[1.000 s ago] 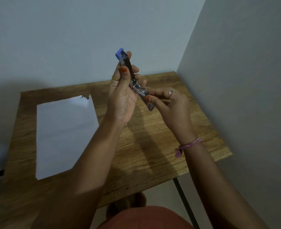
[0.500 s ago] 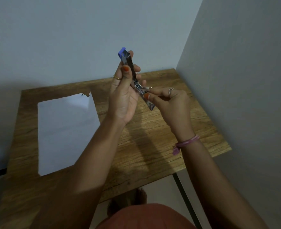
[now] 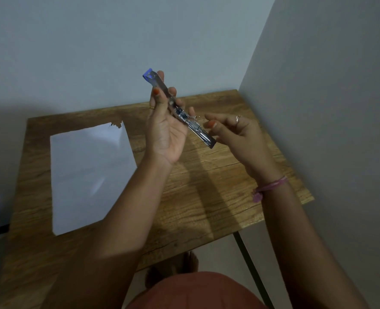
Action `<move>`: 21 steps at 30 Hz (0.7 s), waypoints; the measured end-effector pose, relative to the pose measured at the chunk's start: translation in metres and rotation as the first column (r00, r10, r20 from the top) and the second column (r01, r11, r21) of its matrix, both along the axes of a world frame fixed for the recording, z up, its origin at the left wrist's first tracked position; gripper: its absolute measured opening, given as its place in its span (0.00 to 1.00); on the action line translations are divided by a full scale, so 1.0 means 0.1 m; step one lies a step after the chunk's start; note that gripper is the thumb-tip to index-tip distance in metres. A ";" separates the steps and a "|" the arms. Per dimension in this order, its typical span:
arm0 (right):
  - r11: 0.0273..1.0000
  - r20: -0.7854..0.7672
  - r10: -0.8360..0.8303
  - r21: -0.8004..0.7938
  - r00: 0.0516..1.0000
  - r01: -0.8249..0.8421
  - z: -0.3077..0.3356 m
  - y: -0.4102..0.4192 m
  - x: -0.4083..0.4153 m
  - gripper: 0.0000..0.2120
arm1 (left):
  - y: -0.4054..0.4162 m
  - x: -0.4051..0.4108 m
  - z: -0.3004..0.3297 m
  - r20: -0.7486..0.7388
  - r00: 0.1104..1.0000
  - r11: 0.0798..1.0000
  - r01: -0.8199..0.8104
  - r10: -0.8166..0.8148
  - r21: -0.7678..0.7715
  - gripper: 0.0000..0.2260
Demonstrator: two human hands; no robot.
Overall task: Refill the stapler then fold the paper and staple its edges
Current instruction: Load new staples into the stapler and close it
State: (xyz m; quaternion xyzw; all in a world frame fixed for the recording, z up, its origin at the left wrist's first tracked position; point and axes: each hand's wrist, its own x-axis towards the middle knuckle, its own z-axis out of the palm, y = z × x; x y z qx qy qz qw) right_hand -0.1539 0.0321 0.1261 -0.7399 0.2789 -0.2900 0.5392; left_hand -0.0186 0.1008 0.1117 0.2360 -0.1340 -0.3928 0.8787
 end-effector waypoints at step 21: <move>0.793 -0.178 0.091 -0.582 0.980 -0.179 -0.03 -0.13 -0.04 0.18 | -0.06 0.06 0.07 -0.065 0.998 1.000 0.011 -0.012 -0.022 0.11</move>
